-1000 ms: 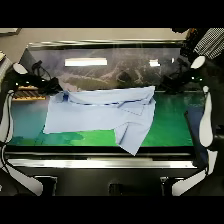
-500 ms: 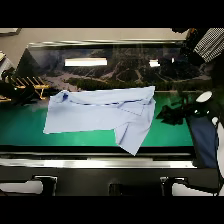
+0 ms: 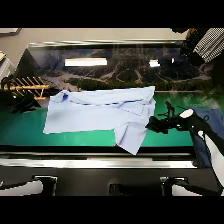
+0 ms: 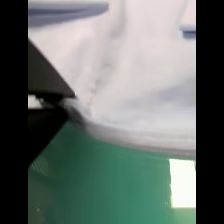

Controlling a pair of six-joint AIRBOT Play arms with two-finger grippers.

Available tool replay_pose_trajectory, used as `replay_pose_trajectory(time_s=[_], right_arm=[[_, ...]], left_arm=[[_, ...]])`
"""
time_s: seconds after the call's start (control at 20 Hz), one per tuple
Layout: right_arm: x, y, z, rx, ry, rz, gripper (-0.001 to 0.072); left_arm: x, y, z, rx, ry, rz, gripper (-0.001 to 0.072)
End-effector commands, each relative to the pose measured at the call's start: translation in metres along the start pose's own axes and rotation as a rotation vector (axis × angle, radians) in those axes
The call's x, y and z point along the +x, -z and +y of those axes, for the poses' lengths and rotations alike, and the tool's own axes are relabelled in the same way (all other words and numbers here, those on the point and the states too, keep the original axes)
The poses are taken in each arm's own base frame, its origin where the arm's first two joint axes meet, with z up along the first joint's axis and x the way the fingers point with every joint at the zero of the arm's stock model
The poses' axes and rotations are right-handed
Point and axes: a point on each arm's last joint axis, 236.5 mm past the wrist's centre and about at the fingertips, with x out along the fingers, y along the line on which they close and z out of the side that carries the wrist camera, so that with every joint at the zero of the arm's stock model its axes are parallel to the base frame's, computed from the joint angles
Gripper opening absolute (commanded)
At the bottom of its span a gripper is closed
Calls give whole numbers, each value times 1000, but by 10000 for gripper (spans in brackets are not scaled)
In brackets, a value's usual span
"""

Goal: Fold the clothes and pants, and hang the long-sleeved shirts on hangers.

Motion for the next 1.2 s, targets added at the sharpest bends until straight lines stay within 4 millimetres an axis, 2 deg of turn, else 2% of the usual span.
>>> replay_pose_trajectory(time_s=[0.0, 0.15, 0.3, 0.4, 0.65, 0.95, 1.15], right_arm=[[1, -2, -1, -5, 9, -18, 25], [-10, 4, 10, -31, -8, -13, 25], [-28, 10, 26, -50, -33, -26, 25], [-41, 15, 37, -80, -48, -34, 25], [-65, 29, 56, -119, -76, -42, 25], [-80, 36, 66, -138, -87, -60, 25], [-83, 38, 68, -145, -87, -61, 25]], left_arm=[[5, 8, 8, 1, 37, -35, 313], [22, 36, 32, -100, 70, -66, 314], [44, 73, 45, -188, 146, -49, 314], [57, 88, 49, -238, 204, -36, 314], [68, 93, 51, -243, 240, -55, 314], [68, 85, 61, -264, 211, -96, 314], [59, 84, 88, -364, 192, -129, 313]])
